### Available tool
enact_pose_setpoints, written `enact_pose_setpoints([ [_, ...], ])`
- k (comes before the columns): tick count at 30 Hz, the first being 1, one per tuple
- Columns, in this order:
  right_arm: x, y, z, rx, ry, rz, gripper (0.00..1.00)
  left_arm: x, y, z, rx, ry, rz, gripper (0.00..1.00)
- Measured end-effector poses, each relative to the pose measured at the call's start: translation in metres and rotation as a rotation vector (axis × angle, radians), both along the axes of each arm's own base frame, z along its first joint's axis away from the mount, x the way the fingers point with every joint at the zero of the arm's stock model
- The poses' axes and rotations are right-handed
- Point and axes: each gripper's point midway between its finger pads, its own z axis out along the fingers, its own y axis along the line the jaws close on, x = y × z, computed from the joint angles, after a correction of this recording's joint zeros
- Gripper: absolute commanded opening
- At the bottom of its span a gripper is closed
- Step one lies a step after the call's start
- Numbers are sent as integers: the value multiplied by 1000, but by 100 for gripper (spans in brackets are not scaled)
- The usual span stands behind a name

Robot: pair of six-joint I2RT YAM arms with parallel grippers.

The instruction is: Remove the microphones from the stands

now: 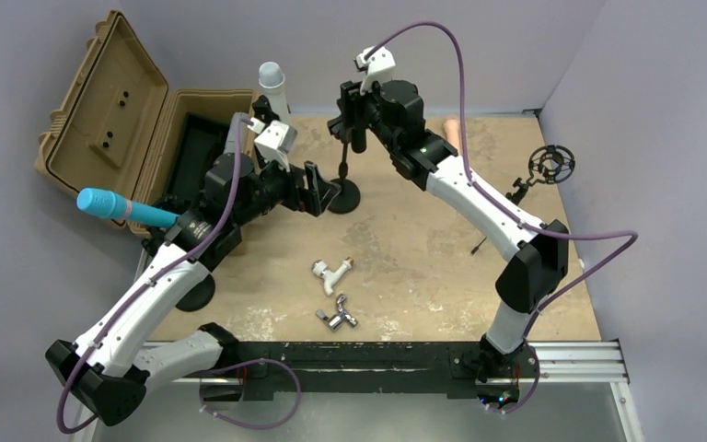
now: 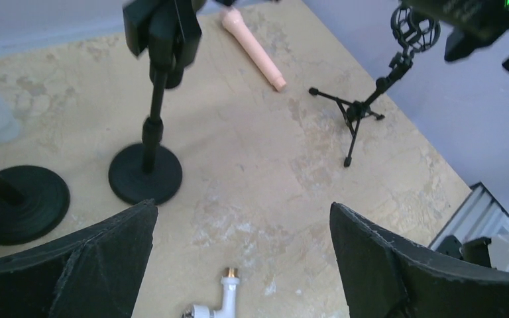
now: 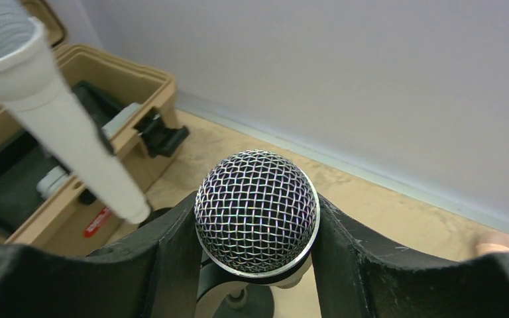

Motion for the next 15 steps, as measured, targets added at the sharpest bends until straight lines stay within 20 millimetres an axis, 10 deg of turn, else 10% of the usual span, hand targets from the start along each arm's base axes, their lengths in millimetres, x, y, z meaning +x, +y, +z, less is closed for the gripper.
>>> enact_pose_setpoints([
  [8, -42, 38, -3, 19, 59, 94, 0, 25, 4, 25, -20, -132, 79, 96],
  [15, -66, 62, -6, 20, 71, 122, 0, 43, 7, -27, 34, -182, 127, 88],
])
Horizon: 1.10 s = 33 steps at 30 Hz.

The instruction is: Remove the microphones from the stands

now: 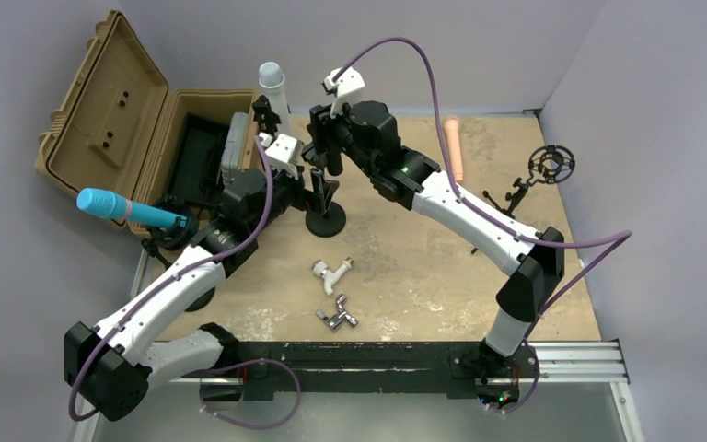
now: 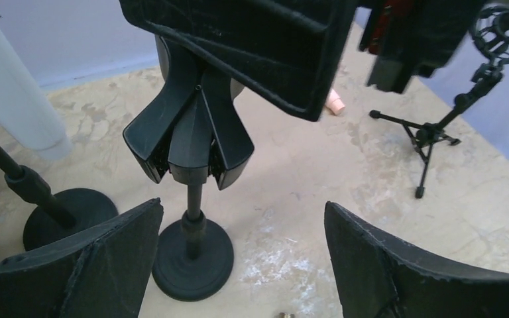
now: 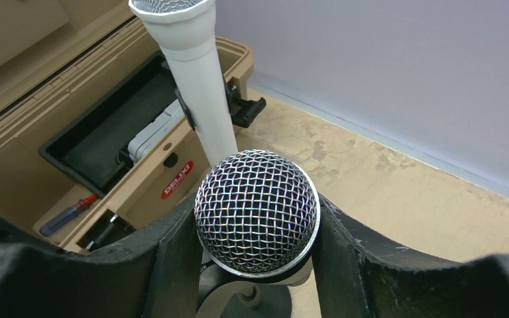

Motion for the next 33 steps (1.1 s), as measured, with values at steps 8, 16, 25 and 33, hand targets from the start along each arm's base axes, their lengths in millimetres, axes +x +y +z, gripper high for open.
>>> enact_pose_setpoints([
  [8, -1, 0, 0, 6, 3, -16, 0, 18, 8, 2, 32, -69, 74, 79],
  [16, -2, 1, 0, 6, 3, -15, 0, 22, 12, 6, 19, -78, 90, 87],
  [25, -3, 2, 0, 4, 2, -8, 0, 32, 9, 6, 0, -71, 28, 80],
  [33, -6, 5, 0, -4, -1, 1, 0, 38, 2, 3, -6, -58, -21, 29],
])
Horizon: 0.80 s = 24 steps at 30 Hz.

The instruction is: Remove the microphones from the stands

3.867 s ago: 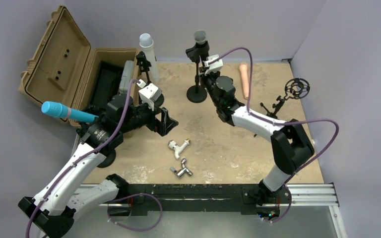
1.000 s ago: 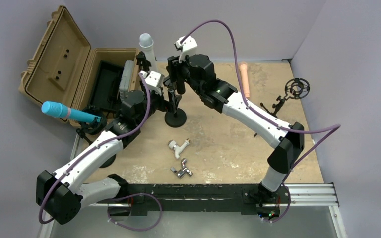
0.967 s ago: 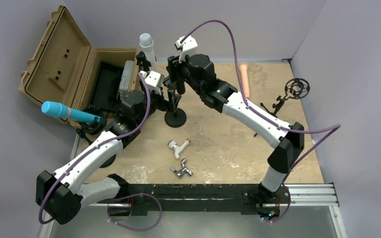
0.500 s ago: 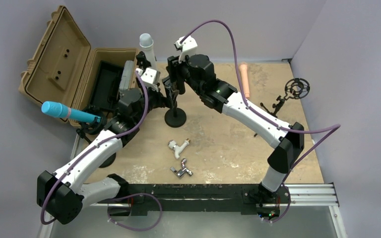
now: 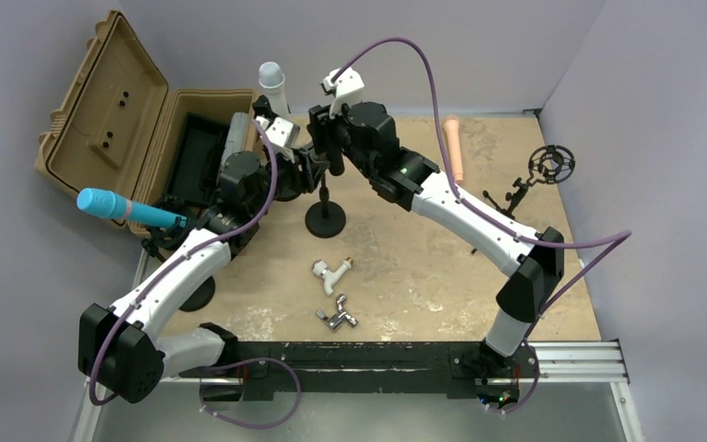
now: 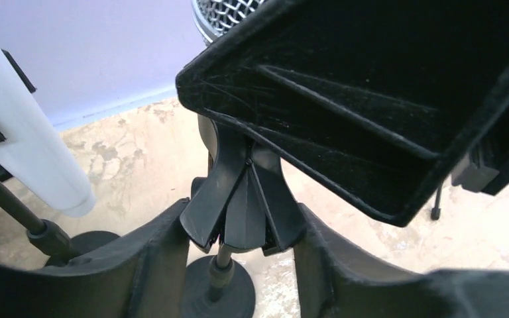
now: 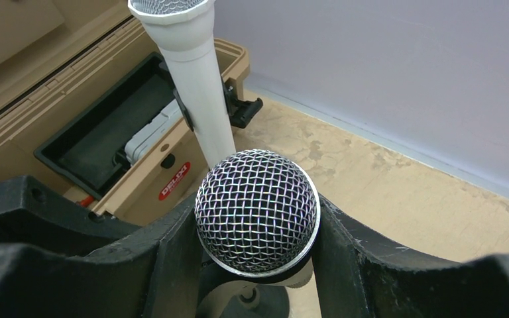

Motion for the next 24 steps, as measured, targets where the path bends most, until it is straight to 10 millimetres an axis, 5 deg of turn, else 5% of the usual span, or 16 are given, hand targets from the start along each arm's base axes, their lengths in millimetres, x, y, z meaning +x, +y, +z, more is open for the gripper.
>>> enact_pose_setpoints([
  [2, 1, -1, 1, 0, -2, -8, 0, 3, 1, 0, 10, -1, -9, 1],
  [14, 0, -5, 6, 11, 13, -32, 0, 4, 3, -2, 17, 26, -5, 0],
  [24, 1, -5, 63, 54, -44, -41, 0, -4, -8, 1, 53, 9, -9, 0],
])
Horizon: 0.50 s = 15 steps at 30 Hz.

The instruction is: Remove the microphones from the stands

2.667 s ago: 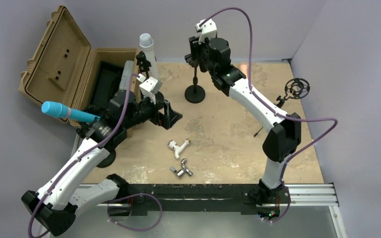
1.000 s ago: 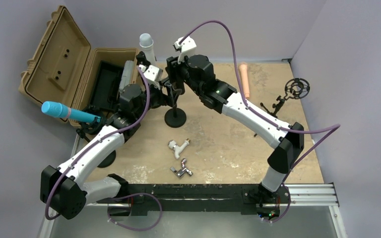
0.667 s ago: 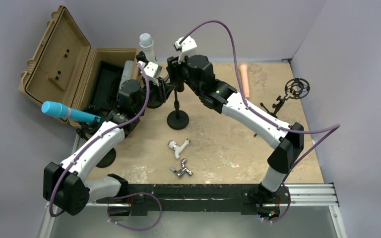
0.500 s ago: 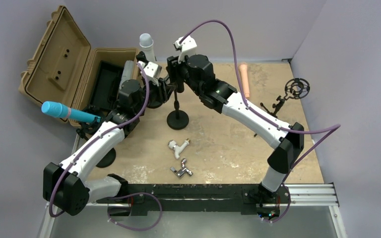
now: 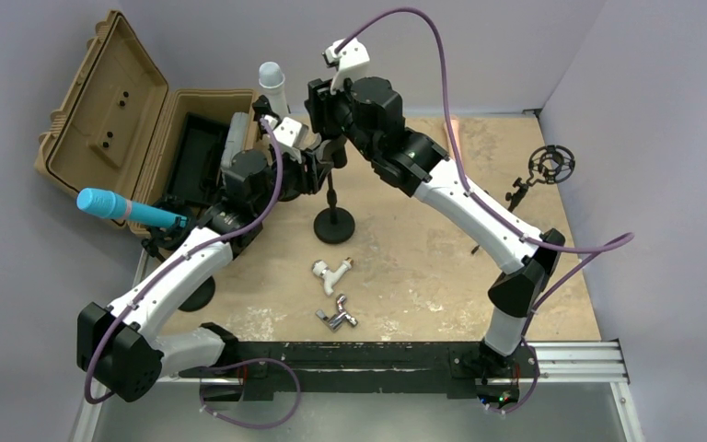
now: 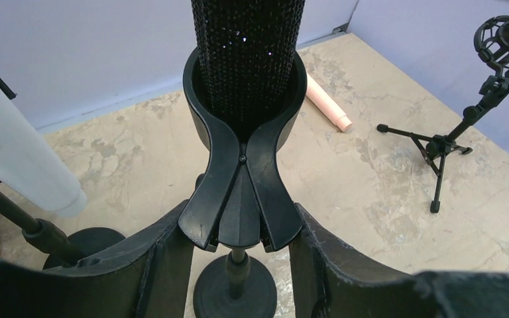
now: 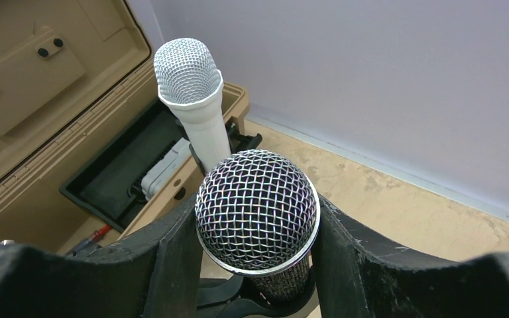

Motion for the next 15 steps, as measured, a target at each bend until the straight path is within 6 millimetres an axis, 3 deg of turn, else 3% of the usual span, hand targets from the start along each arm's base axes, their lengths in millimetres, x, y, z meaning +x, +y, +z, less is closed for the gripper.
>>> enact_pose_setpoints([
  [11, -6, 4, 5, -28, -22, 51, 0, 0, 0, 3, 11, -8, 8, 0],
  [13, -7, 4, 3, -27, -41, 58, 0, -1, 1, 2, 17, -3, 8, 15],
  [14, -8, 3, 0, -28, -47, 61, 0, -1, 1, 0, 21, 2, 7, 34],
  [15, -9, 2, -2, -26, -51, 63, 0, -2, 0, -2, 26, 11, 5, 45],
])
